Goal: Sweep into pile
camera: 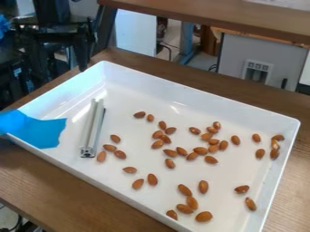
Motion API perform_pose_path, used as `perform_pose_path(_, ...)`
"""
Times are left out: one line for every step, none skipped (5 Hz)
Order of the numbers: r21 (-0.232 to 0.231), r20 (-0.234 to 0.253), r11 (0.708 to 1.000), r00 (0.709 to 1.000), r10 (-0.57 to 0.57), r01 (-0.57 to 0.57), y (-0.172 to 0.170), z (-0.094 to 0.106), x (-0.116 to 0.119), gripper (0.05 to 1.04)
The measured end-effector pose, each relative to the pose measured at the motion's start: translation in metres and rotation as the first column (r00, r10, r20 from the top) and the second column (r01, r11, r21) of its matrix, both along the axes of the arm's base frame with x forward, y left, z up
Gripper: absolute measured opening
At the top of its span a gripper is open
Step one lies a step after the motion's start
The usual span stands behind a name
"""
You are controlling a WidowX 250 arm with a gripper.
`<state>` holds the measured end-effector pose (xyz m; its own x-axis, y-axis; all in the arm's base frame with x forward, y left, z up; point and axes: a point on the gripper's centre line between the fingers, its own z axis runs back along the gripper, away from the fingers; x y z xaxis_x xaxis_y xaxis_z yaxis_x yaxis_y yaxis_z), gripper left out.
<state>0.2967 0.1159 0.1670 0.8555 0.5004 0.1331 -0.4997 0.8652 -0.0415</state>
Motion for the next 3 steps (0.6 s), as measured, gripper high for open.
perform_pose_path(-0.009, -0.025, 1.0, 1.0, 0.001, -0.001, 0.0, -0.008, 0.0, 1.001)
perform_pose_path(0.022, -0.035, 1.0, 0.999, -0.007, 0.008, -0.006, -0.026, 0.009, 1.001)
perform_pose_path(0.036, -0.021, 0.999, 1.0, -0.016, 0.017, -0.012, -0.033, 0.013, 1.001)
